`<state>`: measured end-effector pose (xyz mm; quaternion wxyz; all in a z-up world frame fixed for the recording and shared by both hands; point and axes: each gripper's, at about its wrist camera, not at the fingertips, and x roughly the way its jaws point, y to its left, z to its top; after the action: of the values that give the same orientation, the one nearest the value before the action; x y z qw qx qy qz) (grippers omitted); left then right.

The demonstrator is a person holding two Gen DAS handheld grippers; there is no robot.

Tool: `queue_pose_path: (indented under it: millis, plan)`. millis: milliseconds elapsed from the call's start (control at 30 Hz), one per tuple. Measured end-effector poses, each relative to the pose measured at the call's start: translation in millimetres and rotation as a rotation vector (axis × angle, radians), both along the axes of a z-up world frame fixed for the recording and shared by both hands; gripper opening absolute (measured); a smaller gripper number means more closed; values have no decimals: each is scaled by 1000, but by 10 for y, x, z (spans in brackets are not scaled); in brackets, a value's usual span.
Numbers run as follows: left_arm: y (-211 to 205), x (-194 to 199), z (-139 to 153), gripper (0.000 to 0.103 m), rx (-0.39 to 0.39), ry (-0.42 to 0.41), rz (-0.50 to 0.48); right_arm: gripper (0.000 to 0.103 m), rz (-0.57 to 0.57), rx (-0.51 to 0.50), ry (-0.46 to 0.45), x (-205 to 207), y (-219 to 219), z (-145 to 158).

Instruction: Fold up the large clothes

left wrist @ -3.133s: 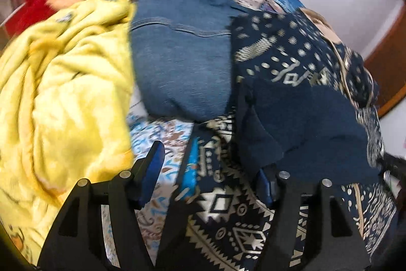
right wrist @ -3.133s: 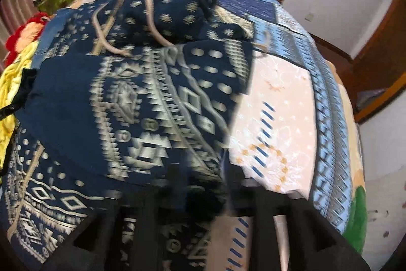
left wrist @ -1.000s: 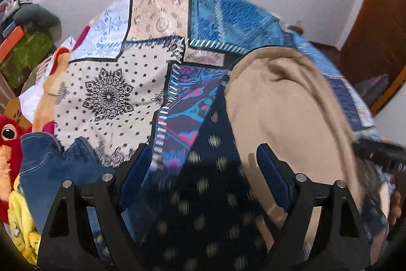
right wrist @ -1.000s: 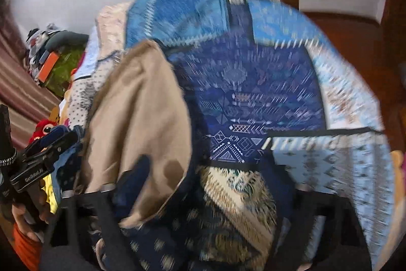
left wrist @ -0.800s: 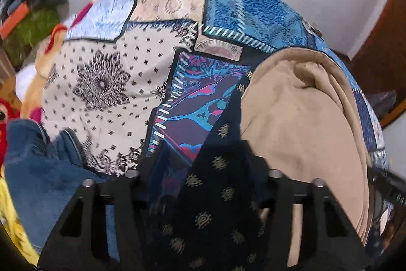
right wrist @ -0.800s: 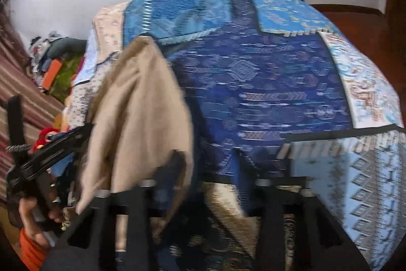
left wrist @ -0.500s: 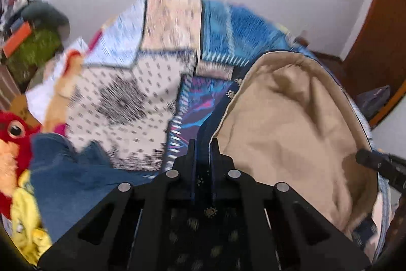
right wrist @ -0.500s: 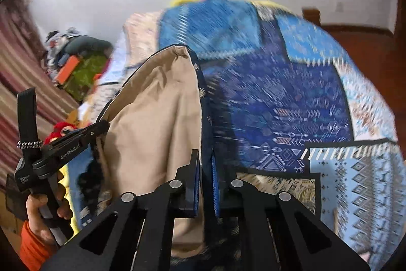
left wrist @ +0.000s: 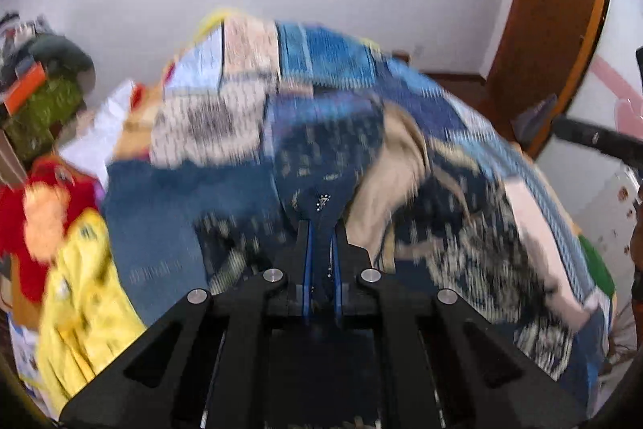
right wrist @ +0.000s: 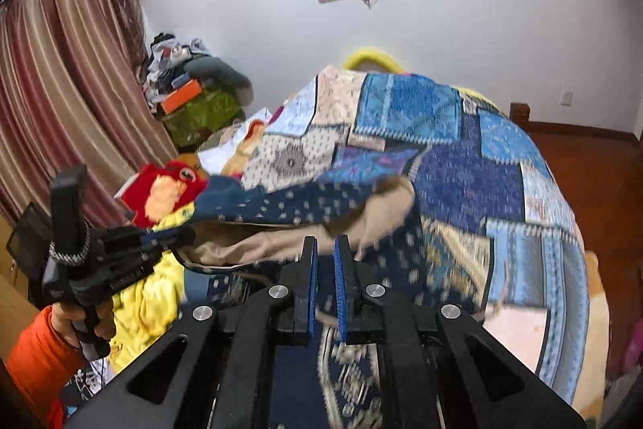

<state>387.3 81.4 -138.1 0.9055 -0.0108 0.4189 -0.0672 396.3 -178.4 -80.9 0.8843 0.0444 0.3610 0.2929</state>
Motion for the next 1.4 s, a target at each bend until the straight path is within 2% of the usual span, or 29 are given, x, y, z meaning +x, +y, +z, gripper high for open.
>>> queue_pose_path:
  millis: [100,200,267,333,367,400,433,533,633,700,833,900,967,1033,1067,1167,1233,1400]
  plan:
    - [-10,-168,-364,8,-29,89,-6,6,-7,-12,52,-219,-49,-277]
    - [-38,-255,-710,10,28,180,11,6,-27,-117,81,-311,-68,-642]
    - [-46,-280,-790,18,57,206,12,6,-25,-156,116,-348,-109,-851]
    - [-51,-286,-721,39,79,188,6,6,-27,-164,149,-373,-191,-1005]
    - [-61,-291,-652,45,86,172,-1,6,-30,-159,159,-392,-247,-1054]
    - [-83,-298,-555,58,95,145,-9,6,-33,-147,174,-392,-321,-1109]
    - [-109,-290,-433,66,108,103,-14,6,-37,-140,185,-383,-375,-1143]
    - [-182,-151,-180,70,141,21,-18,6,-55,-114,202,-342,-508,-1208]
    - [-332,184,-81,70,161,4,-40,6,-65,-70,230,-288,-640,-1280]
    - [-444,412,-115,70,175,2,-47,6,-68,-43,246,-268,-685,-1303]
    - [-623,926,-354,70,142,63,-55,6,-66,-17,265,-264,-757,-1357]
    - [-702,1154,-529,70,160,88,-39,6,-70,-23,257,-273,-792,-1370]
    - [-779,1339,-685,68,215,104,-32,6,-73,-28,253,-287,-822,-1384]
    - [-811,1468,-790,52,267,113,-16,6,-74,-25,253,-292,-848,-1393]
    - [-806,1530,-834,48,286,119,6,6,-73,-22,253,-298,-862,-1398]
    - [-765,1567,-799,16,280,99,50,6,-84,-24,251,-315,-895,-1400]
    - [-781,1502,-682,10,246,70,37,6,-98,-26,248,-332,-918,-1383]
    - [-974,976,-117,9,154,-29,-88,6,-130,-22,239,-440,-988,-1243]
